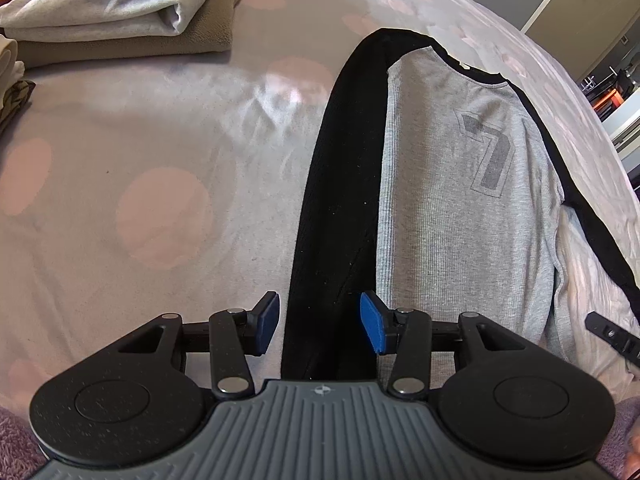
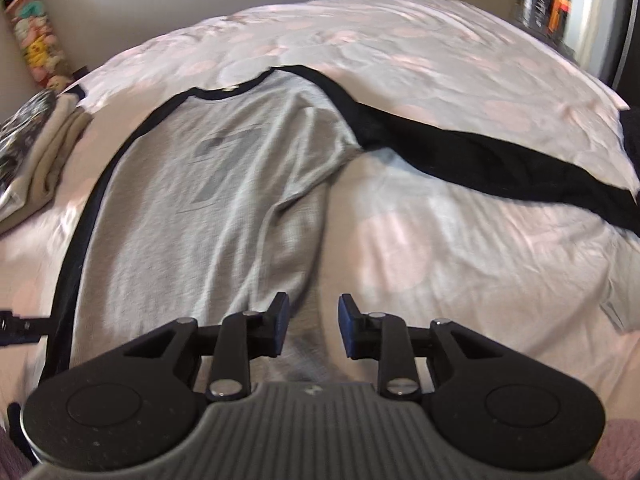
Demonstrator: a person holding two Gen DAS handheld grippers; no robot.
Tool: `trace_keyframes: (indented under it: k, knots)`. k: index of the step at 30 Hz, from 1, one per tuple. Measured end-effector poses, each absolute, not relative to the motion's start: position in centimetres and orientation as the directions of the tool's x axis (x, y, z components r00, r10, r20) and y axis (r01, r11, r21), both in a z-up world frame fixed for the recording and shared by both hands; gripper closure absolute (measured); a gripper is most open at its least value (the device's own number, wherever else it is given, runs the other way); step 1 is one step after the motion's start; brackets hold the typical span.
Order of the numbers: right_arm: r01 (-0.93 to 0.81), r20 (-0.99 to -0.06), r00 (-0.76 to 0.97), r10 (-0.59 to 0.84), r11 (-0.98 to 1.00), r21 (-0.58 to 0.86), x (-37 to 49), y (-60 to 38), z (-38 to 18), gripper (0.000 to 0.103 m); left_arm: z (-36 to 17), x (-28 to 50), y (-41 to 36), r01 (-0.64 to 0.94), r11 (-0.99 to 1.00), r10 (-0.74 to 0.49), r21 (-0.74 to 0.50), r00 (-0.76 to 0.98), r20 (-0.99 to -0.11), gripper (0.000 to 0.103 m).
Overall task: Fold clothes
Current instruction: 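Grasp the black sleeve edge with the left gripper and smooth it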
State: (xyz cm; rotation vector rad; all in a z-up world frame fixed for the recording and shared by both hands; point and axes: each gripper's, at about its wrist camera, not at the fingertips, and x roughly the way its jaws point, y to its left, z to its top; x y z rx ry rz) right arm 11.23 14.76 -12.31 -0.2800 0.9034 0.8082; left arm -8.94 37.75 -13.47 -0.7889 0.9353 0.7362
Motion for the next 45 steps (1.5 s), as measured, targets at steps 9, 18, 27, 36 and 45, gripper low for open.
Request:
trace_keyframes:
  k: [9, 18, 27, 36, 45]
  knots:
    - [-0.760, -0.773, 0.315, 0.551, 0.634, 0.142, 10.8, 14.9, -12.7, 0.065, -14.8, -7.6, 37.5, -0.784, 0.547, 0.099, -0.294, 0.409, -0.907, 0.055]
    - [-0.749, -0.764, 0.321, 0.560, 0.644, 0.157, 10.6, 14.5, -12.6, 0.065, -14.5, -8.8, 37.6, -0.817, 0.506, 0.170, -0.278, 0.410, -0.896, 0.100]
    - [-0.745, -0.762, 0.324, 0.561, 0.648, 0.160, 10.7, 14.4, -12.6, 0.065, -12.3, -12.5, 39.3, -0.908, 0.307, 0.405, -0.284, 0.395, -0.825, 0.100]
    - [-0.741, -0.761, 0.325, 0.561, 0.651, 0.164, 10.9, 14.2, -12.6, 0.065, -11.3, -16.4, 41.8, -0.934, 0.110, 0.532, -0.339, 0.344, -0.774, 0.100]
    - [-0.729, -0.762, 0.310, 0.568, 0.657, 0.193, 11.5, 14.1, -12.9, 0.065, -10.0, -18.2, 45.4, -0.952, 0.019, 0.604, -0.307, 0.255, -0.755, 0.100]
